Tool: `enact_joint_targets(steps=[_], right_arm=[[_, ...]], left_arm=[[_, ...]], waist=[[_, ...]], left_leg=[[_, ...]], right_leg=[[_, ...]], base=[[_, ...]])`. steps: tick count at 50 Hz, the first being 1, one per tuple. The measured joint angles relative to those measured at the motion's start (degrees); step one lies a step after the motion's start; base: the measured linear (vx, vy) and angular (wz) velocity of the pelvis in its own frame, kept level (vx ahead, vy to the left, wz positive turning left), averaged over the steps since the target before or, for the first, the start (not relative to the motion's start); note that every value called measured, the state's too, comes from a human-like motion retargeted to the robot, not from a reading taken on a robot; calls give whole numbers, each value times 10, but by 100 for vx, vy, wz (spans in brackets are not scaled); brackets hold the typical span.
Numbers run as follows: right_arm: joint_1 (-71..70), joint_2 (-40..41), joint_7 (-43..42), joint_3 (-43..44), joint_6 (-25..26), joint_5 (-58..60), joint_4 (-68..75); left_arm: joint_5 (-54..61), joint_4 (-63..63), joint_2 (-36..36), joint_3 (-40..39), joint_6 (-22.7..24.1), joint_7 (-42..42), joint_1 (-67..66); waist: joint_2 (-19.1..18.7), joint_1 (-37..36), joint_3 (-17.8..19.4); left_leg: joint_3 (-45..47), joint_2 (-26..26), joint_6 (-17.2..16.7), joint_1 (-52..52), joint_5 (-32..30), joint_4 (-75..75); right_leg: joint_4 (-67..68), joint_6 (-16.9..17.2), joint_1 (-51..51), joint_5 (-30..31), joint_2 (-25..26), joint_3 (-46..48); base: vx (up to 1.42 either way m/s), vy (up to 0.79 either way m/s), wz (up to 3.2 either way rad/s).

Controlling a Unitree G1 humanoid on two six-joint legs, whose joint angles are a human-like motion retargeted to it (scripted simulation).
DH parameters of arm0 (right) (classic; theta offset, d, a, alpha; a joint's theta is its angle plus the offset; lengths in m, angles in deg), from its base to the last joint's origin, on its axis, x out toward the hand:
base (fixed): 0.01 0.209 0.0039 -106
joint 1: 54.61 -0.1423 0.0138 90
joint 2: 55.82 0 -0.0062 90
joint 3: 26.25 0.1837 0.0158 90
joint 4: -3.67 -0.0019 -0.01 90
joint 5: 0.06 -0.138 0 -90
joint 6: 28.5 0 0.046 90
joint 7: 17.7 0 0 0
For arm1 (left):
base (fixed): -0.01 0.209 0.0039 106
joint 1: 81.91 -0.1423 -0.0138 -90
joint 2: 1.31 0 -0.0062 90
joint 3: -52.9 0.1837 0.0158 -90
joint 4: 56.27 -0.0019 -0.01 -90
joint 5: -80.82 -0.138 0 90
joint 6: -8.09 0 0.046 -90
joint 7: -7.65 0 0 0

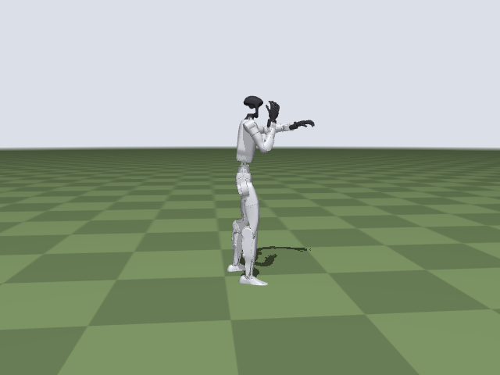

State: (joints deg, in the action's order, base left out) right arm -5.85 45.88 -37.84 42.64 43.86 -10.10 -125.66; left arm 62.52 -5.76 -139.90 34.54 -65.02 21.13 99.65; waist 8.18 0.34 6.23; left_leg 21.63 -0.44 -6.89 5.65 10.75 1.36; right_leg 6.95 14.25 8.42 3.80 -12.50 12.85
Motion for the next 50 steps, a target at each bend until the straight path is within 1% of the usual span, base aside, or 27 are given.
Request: enact_joint_targets(steps=[3, 5, 9, 12, 14, 16, 20, 25, 32, 35, 38, 42, 46, 50], right_arm=[[-14, 6, -12, -2, -10, 8, 9], [-26, 10, -22, -3, -11, 17, 16], [-51, 13, -30, -3, 8, 39, 26], [-63, 11, -25, 0, 26, 45, 25], [-65, 6, -22, 3, 30, 40, 19], [-63, -2, -21, 5, 28, 29, 12], [-57, -18, -19, 7, 15, 7, 3], [-55, -30, -14, 6, 18, 3, 4], [-55, -28, -22, 5, 35, 13, 14], [-58, -29, -20, 6, 43, 16, 18], [-63, -35, -13, 5, 49, 18, 20], [-67, -44, -3, 2, 43, 14, 22], [-70, -44, -6, -5, 22, 0, 29], [-80, -36, -11, -12, 3, -11, 42]], left_arm=[[-13, -26, 10, 28, 16, 17, 18], [-20, -65, 16, 43, 10, 31, 25], [2, -181, 23, 45, -45, 30, 15], [46, -260, 21, 17, -90, 10, -6], [69, -291, 12, -5, -104, 7, -23], [83, -303, -3, -22, -106, 14, -41], [87, -295, -32, -44, -91, 38, -79], [84, -284, -33, -62, -93, 31, -115], [91, -281, -3, -74, -117, 14, -144], [97, -286, 2, -81, -130, 7, -156], [101, -294, -2, -92, -139, -5, -168], [98, -295, -19, -106, -130, -15, -186], [83, -276, -42, -114, -93, -2, -206], [65, -256, -64, -117, -58, 22, -229]], waist=[[4, 8, 3], [5, 11, 3], [1, 17, 2], [-8, 23, -1], [-17, 26, -3], [-27, 27, -5], [-44, 27, -8], [-56, 24, -12], [-51, 23, -11], [-49, 22, -9], [-52, 17, -8], [-63, 10, -8], [-74, 2, -12], [-76, -8, -19]], left_leg=[[4, -1, -3, 3, 0, 0], [11, -6, -7, 3, -2, 0], [22, -15, -9, 6, -4, 1], [27, -24, -9, 8, -3, 0], [27, -31, -9, 8, -2, -1], [25, -38, -9, 8, -1, -4], [13, -50, -4, 2, 2, -19], [-5, -50, 16, -14, -3, -62], [-5, -21, 51, -44, -25, -127], [-1, -9, 56, -50, -33, -122], [1, -7, 47, -53, -42, -90], [-4, -9, 25, -51, -63, -32], [-10, -16, 3, -48, -86, 11], [-10, -18, -4, -43, -100, 27]], right_leg=[[-33, 7, 0, 13, 10, 4], [-51, 8, 1, 21, 22, 5], [-70, 8, -1, 26, 38, 6], [-75, 8, -5, 23, 48, 9], [-75, 8, -7, 18, 54, 14], [-75, 8, -9, 12, 60, 19], [-70, 8, -15, -2, 67, 31], [-55, 8, -29, -24, 52, 50], [-24, 8, -57, -58, -3, 82], [-13, 7, -68, -71, -21, 94], [-10, 3, -75, -79, -20, 99], [-12, 0, -84, -86, -7, 100], [-16, -1, -93, -92, 8, 96], [-18, -3, -100, -97, 14, 90]], base=[[4, -15, -12], [5, -22, -26], [8, -21, -24], [11, -21, -14], [13, -21, -4], [14, -22, 6], [14, -20, 25], [14, -13, 51], [12, -4, 64], [9, -1, 41], [7, -4, 11], [7, -2, -8], [9, 0, -18], [10, 3, -20]])
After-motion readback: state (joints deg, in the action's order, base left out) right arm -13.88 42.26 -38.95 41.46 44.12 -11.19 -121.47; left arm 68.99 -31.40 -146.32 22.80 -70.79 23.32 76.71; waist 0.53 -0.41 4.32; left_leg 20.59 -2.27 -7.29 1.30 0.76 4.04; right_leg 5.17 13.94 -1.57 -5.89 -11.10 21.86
